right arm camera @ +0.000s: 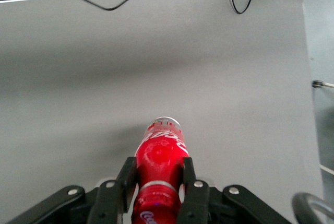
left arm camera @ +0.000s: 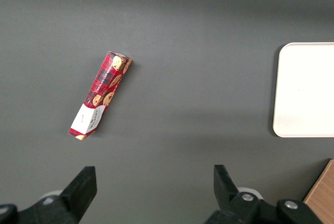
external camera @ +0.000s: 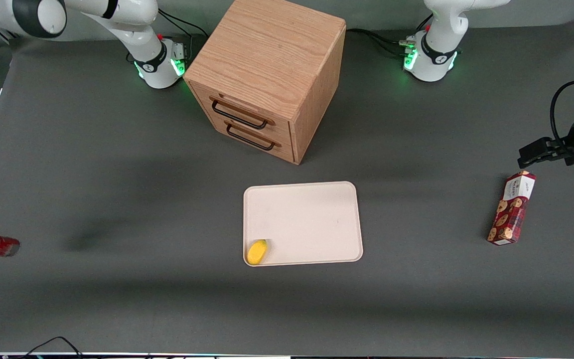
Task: Place coke bottle on tray
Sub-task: 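Lower the open right gripper around the bottle and close on it, then lift the bottle with the right gripper and carry it toward the white tray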
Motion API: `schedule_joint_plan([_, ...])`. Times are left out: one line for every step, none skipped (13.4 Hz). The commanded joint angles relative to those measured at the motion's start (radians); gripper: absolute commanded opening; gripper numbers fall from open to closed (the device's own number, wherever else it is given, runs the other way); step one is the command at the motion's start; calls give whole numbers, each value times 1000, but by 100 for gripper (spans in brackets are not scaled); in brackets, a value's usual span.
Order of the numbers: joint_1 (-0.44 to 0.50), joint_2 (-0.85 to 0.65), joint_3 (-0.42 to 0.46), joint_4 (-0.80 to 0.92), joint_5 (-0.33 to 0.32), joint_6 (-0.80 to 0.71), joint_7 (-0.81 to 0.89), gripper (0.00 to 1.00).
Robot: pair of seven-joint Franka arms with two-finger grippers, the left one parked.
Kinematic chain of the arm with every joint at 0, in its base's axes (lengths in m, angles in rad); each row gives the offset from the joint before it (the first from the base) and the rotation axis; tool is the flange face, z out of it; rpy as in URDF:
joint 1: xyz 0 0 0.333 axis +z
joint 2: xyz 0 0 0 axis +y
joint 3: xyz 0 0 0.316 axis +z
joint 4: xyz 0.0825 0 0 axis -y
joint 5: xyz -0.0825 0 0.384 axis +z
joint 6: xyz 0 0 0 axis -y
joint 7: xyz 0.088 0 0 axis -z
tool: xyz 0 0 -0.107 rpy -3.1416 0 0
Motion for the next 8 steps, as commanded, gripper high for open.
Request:
schedule_joint_plan([91,-166,-6,-70,-40,-125,61,0])
schedule_joint_plan([121,-203,-3,-71,-38,-180,62,0])
schedule_joint_plan([155,-239,8,-71,-34,-220,97,0])
schedule_joint_plan([183,-271,49,-76,-34,-243,183,0])
schedule_joint_plan([188,-282,113,-79,-34,-262,264,0])
schedule_joint_plan([188,-283,190,-78,-35,-279,342,0])
schedule_joint_plan([188,-283,262,-79,-34,-282,427,0])
schedule_joint_plan([188,-283,333,-82,-35,-283,504,0])
